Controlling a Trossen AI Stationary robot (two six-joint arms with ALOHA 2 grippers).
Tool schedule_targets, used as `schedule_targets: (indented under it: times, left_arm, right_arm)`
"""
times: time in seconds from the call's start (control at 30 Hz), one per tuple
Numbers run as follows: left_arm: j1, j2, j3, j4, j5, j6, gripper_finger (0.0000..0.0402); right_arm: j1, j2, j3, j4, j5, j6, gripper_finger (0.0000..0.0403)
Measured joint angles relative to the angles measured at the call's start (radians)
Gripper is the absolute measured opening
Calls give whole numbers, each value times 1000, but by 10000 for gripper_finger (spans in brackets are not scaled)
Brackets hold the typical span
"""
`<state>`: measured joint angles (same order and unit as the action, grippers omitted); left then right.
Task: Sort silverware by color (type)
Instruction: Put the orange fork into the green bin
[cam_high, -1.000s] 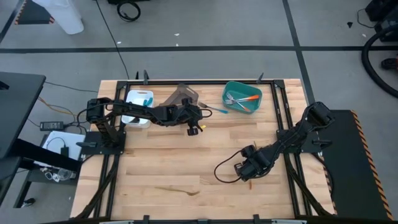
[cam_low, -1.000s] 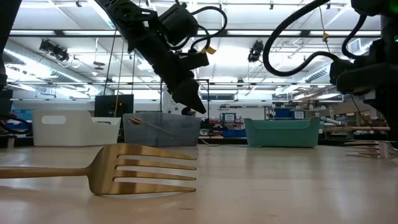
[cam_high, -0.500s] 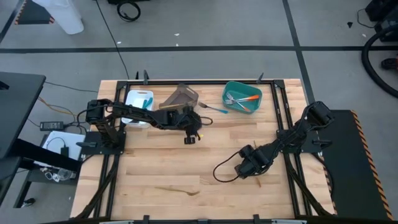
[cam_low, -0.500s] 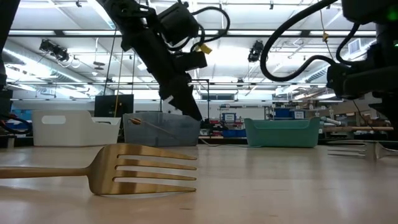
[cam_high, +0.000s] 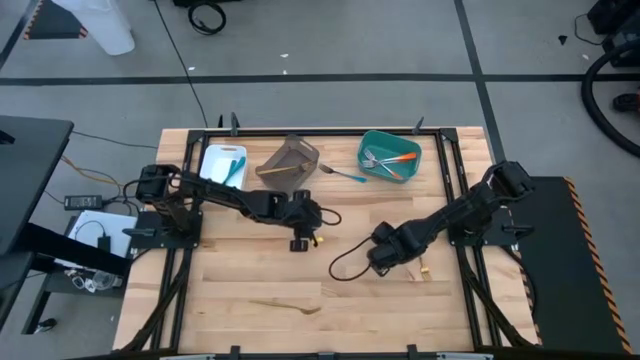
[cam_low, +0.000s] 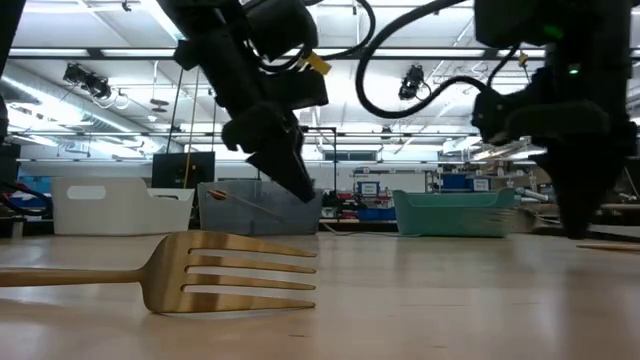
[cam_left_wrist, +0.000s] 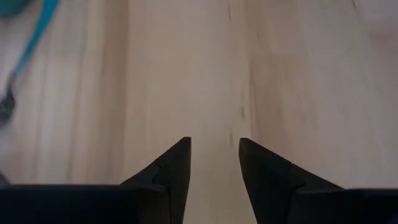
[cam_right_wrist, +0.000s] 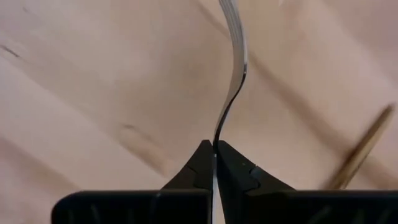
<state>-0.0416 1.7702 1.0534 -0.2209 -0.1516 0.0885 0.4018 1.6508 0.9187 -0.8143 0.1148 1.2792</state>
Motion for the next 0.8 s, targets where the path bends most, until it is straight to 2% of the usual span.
schedule_targets:
  times: [0.4, 0.57, 0.8]
  left_arm:
    - [-87, 0, 0, -36, -7, -151, 144]
    - [-150, 0, 0, -24, -77, -167, 144]
    - [-237, 0, 0, -24, -167, -182, 144]
  right_arm:
    - [-112, 0, 90, -147, 149, -459, 12]
    - [-143, -3, 126, -226, 258, -648, 12]
    - [-202, -52, 126, -223, 304, -949, 12]
